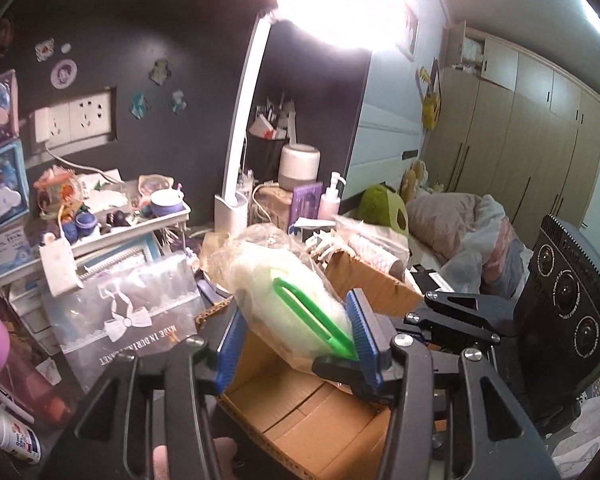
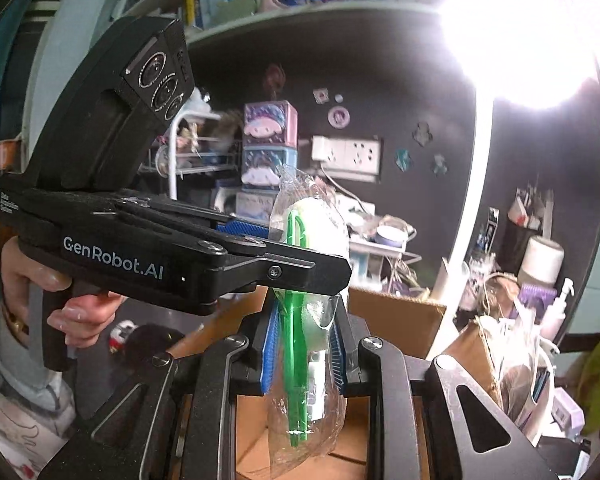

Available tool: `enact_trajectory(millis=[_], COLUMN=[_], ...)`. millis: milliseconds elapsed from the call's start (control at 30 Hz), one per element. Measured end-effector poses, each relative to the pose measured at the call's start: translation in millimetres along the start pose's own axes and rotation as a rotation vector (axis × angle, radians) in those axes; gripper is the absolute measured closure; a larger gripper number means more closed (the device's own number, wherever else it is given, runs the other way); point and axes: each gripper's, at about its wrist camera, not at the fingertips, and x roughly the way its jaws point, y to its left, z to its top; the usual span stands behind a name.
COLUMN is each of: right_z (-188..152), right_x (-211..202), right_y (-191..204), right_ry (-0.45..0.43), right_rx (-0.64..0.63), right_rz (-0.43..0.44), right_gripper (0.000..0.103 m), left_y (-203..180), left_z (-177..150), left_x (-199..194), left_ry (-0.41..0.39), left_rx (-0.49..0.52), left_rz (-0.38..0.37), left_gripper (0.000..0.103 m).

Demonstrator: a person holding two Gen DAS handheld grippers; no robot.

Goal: Organize soft objects
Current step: 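Carry the clear bag into the cardboard box and open the right tool, then move the right tool back to the black fluffy plush on the desk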

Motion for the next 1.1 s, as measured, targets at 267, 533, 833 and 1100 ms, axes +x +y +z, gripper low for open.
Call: enact_trajectory(millis=[267,533,833,1100], right_z=[-12,-13,-2,22], right_x=[7,7,5,7], right_y=[-7,-11,6,54], right_ry=[0.073,0.087,0.074,0.027], right_rx=[0.0,0.012,0.0,-0.048], right_rz=[-0.032,-0.024,0.003,0.076], right_gripper=[0.051,0.05,0.046,0.045], left_y=[-4,6,36,85], left_z=[-1,-3,-14,-49], left_x=[9,-8,-54,-123], left_ry=[0.013,-0.025,-0.099,-0.173], left_rx=[0.031,0.016,-0.053,-0.133], left_rz=[0.059,0.086,0.155,0.321], left_gripper=[0.026,0.016,0.007,0.003])
